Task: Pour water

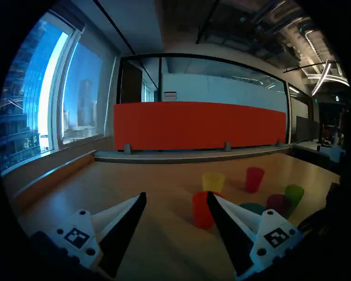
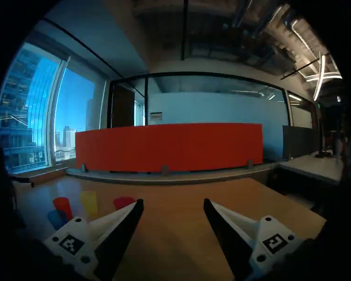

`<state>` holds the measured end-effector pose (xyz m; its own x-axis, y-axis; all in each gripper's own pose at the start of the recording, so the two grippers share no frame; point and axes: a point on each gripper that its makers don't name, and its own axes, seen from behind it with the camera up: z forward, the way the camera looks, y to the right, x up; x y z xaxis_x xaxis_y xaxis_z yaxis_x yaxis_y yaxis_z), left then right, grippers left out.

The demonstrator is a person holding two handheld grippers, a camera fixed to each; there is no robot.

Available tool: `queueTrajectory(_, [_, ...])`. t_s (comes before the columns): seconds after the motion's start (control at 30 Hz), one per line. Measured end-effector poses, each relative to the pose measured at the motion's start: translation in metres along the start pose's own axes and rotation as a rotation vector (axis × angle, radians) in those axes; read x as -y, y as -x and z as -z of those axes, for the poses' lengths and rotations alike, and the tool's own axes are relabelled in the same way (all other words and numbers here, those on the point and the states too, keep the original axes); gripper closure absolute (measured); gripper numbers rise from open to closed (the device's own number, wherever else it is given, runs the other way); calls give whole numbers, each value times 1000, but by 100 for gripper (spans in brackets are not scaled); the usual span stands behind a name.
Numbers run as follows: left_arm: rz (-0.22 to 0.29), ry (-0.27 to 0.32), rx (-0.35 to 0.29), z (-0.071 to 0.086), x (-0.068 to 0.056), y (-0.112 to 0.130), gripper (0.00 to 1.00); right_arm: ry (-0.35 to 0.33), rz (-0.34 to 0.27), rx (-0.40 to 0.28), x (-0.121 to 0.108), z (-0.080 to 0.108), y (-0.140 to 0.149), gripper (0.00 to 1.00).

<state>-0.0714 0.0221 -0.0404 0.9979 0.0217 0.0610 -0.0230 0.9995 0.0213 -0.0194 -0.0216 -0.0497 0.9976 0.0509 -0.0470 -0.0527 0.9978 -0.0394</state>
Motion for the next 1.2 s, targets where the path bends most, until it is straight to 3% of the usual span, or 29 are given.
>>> queueTrajectory(0.47, [2, -25, -43, -3, 3, -5, 4, -3, -6, -33, 2, -7, -3, 1])
queueTrajectory(0.67, [-14, -60, -51, -4, 8, 1, 4, -25, -1, -56, 11, -9, -10, 1])
queueTrajectory(0.97, [-1, -70, -76, -10, 4, 2, 4, -59, 33, -55, 25, -15, -10, 1])
queueTrajectory(1.2, [-58, -95, -99, -14, 9, 0, 4, -48, 41, -34, 22, -14, -5, 1])
